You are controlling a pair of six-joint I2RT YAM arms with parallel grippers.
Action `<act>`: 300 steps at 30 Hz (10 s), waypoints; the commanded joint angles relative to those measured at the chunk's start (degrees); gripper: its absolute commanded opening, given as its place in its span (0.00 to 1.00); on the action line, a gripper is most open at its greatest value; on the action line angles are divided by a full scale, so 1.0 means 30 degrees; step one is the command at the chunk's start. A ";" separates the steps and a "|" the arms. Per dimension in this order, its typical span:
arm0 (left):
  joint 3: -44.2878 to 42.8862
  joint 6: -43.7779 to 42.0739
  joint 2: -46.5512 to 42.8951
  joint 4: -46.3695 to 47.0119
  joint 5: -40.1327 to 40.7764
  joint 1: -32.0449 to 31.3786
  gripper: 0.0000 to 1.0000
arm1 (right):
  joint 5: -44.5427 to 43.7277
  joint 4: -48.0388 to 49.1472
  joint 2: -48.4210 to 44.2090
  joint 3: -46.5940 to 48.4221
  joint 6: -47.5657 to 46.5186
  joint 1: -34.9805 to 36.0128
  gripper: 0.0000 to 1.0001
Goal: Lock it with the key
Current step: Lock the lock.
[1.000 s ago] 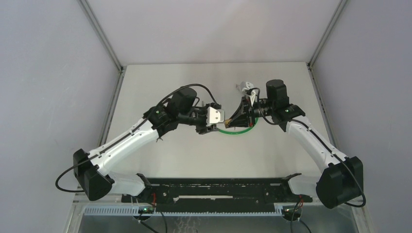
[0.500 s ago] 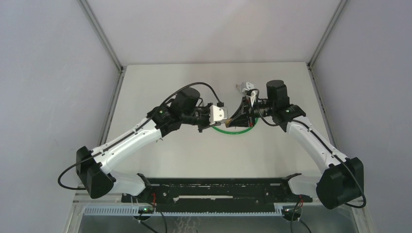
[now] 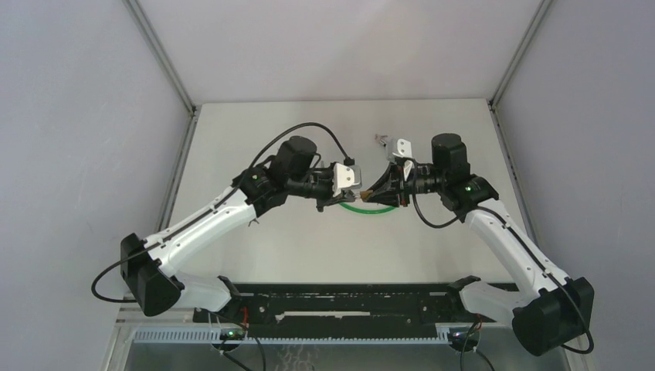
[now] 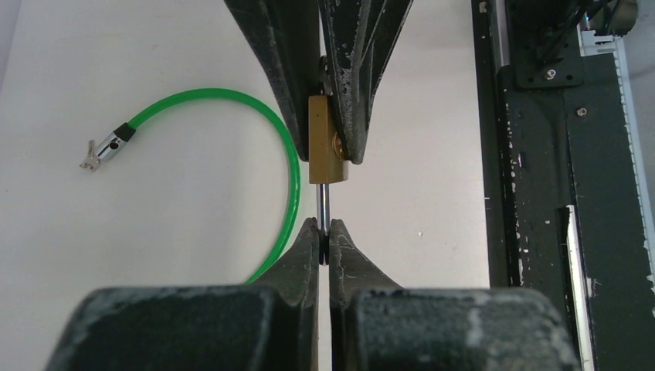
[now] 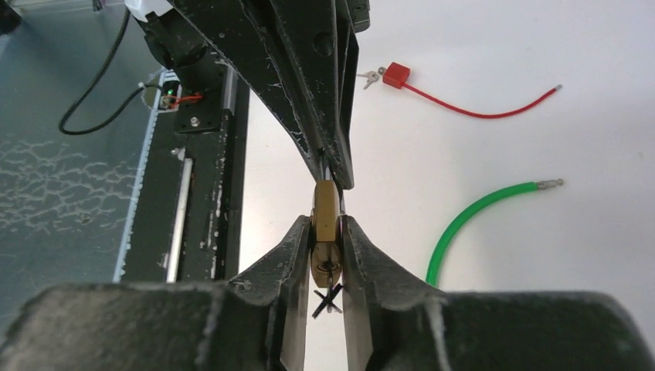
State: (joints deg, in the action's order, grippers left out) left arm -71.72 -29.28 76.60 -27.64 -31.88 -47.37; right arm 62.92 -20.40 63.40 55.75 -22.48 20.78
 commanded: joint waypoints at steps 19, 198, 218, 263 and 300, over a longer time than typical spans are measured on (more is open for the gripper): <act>-0.1344 -0.0193 -0.0731 -0.1145 0.0417 -0.0095 0.00 | 0.0024 -0.1365 0.0254 0.0256 -0.3338 0.0570 0.61; -0.6899 0.2959 0.4094 -0.1210 -0.6318 -0.0942 0.00 | 0.0069 0.3535 -0.0094 -0.1050 -0.1540 0.3915 0.00; -0.5475 0.1258 0.2438 -0.1516 -0.3056 -0.0357 0.00 | 0.0405 0.1963 -0.1359 -0.1062 -0.1346 0.0704 0.29; -0.3846 0.1467 0.2141 -0.0924 -0.2344 0.0030 0.00 | -0.2195 0.0024 -0.3122 -0.0765 -0.4469 -0.0817 0.14; -0.4661 0.3062 0.2692 0.0273 -0.2703 -0.0496 0.00 | 0.0314 0.2710 -0.1252 -0.1091 -0.0148 0.0008 0.00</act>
State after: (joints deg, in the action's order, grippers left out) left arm -83.99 -20.86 84.77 -35.31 -37.45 -47.05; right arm 58.02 -20.27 58.13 51.07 -29.91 20.27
